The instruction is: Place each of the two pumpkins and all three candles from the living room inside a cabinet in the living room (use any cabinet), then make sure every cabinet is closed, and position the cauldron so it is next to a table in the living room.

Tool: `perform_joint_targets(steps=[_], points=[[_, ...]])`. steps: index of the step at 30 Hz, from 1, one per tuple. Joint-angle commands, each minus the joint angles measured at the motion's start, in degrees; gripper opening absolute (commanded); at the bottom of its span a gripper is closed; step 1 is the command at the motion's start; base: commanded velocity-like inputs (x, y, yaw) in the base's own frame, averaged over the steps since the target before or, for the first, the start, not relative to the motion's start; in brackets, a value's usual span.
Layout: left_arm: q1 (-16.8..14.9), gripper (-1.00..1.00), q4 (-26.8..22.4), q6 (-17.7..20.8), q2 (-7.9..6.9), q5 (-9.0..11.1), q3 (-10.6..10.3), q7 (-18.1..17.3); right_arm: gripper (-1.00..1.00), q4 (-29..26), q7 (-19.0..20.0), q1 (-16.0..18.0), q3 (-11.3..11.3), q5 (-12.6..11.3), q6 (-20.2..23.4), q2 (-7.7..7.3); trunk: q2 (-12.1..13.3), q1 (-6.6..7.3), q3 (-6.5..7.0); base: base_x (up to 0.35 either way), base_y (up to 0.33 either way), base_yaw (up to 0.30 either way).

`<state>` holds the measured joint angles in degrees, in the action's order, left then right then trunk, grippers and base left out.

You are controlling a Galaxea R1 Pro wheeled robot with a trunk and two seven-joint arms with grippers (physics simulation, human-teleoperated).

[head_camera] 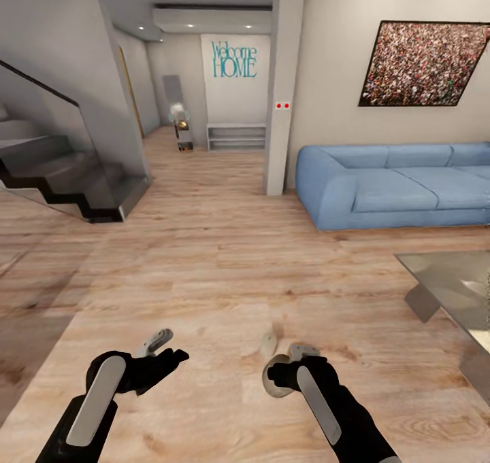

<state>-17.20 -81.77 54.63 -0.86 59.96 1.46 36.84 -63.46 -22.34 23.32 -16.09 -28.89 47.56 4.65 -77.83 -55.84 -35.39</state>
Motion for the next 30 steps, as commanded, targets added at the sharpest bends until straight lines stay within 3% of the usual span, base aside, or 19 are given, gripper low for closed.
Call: perform_joint_targets(steps=[1, 13, 21, 30], points=[[-0.02, 1.0, -0.06, 0.12, -0.02, 0.6, 0.03, 0.56, -1.0, -0.04, -0.6, 0.06, -0.09, -0.63, 0.06, 0.01, -0.03, -0.03, -0.05, 0.315, 0.2, -0.278], [-0.02, 1.0, -0.06, 0.04, -0.02, 0.6, 0.02, 0.56, -1.0, -0.08, -0.6, 0.06, -0.09, -0.48, -0.01, -0.08, -0.03, -0.03, -0.12, 0.299, 0.224, -0.259], [-0.02, 1.0, -0.06, 0.06, -0.02, 0.6, 0.03, 0.52, -1.0, -0.17, -0.6, 0.06, -0.25, 0.22, -3.12, -0.17, -0.03, -0.03, -0.14, 0.291, 0.232, -0.022], [-0.02, 1.0, -0.06, 0.11, -0.02, 0.6, 0.03, 0.52, -1.0, -0.26, -0.69, 0.06, -0.09, -0.52, -3.38, -0.09, -0.03, -0.03, -0.14, 0.289, 0.231, 0.0]])
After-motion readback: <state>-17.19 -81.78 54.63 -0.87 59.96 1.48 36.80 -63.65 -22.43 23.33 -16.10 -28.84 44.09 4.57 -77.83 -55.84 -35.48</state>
